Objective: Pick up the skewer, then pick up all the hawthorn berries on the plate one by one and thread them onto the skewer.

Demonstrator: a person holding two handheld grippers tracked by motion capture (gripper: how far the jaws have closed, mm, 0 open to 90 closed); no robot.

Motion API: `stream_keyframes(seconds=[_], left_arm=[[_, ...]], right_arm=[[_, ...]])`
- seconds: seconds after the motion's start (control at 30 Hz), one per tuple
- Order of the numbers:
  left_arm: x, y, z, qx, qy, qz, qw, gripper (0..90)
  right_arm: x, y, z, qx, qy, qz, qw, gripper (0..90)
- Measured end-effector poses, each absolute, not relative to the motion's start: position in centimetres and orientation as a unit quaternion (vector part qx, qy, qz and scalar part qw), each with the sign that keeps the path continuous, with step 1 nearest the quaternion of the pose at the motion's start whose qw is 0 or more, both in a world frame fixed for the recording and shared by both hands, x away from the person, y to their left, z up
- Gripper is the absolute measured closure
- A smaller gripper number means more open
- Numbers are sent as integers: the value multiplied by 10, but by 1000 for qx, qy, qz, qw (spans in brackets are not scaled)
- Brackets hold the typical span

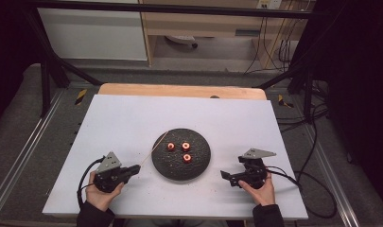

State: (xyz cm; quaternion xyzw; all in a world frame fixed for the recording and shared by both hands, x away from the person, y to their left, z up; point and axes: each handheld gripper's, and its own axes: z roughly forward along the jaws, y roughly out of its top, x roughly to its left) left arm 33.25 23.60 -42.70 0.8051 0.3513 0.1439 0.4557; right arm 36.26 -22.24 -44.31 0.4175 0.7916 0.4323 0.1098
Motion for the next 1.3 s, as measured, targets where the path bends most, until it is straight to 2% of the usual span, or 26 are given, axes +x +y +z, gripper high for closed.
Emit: stream_keyframes(seconds=[0.37, 0.67, 1.0, 1.3], left_arm=[[334, 238, -431, 802, 356, 139, 459, 881], [334, 237, -432, 804, 354, 140, 457, 880], [334, 237, -432, 805, 353, 141, 456, 880], [334, 237, -432, 805, 353, 142, 455, 880]], right_arm=[[368, -207, -433, 413, 797, 428, 106, 6], [389, -168, -419, 395, 821, 402, 91, 20], [408, -119, -407, 360, 858, 358, 76, 98], [419, -94, -398, 352, 874, 328, 64, 242]])
